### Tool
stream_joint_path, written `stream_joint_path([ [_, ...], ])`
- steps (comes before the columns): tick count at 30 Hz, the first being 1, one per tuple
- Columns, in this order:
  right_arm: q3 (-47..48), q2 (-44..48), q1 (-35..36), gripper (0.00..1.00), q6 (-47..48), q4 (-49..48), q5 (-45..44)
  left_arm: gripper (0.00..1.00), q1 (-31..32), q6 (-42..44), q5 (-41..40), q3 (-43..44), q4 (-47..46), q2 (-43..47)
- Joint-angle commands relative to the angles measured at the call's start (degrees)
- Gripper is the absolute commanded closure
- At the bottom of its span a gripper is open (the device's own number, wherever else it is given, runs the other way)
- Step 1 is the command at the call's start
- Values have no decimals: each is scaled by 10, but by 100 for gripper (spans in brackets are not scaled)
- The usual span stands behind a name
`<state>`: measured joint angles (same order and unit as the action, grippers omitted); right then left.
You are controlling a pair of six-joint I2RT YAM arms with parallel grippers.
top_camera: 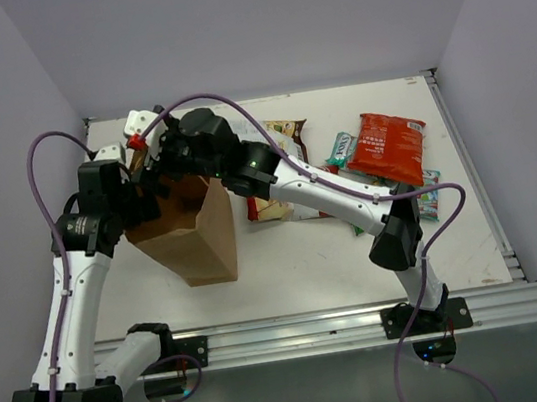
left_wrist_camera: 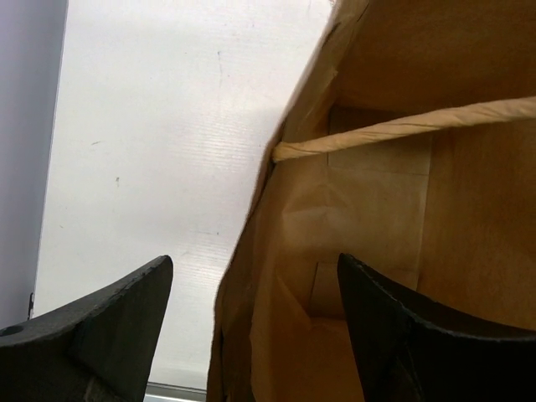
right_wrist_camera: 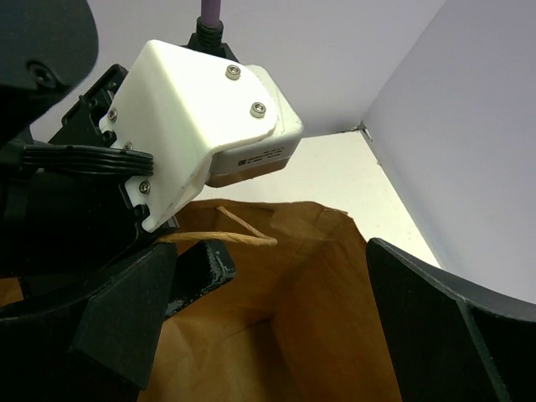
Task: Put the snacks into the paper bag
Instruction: Adjust the paper bag at the center of the board.
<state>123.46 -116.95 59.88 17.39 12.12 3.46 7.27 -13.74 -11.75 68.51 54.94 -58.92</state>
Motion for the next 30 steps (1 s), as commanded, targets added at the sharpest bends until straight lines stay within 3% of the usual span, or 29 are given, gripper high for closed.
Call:
stream_joint_path([
  [1, 34, -2, -13, 1, -7, -50, -79, 16, 13, 28, 66, -6, 18, 34],
  [14, 61, 16, -13, 1, -103, -41, -94, 14, 13, 29, 97, -26, 4, 77],
  [22, 51, 26, -13, 1, -141, -38, -160, 14, 13, 28, 106, -36, -9, 99],
  [30, 42, 45, -14, 1, -148, -32, -135, 14, 13, 30, 127, -36, -26, 108],
])
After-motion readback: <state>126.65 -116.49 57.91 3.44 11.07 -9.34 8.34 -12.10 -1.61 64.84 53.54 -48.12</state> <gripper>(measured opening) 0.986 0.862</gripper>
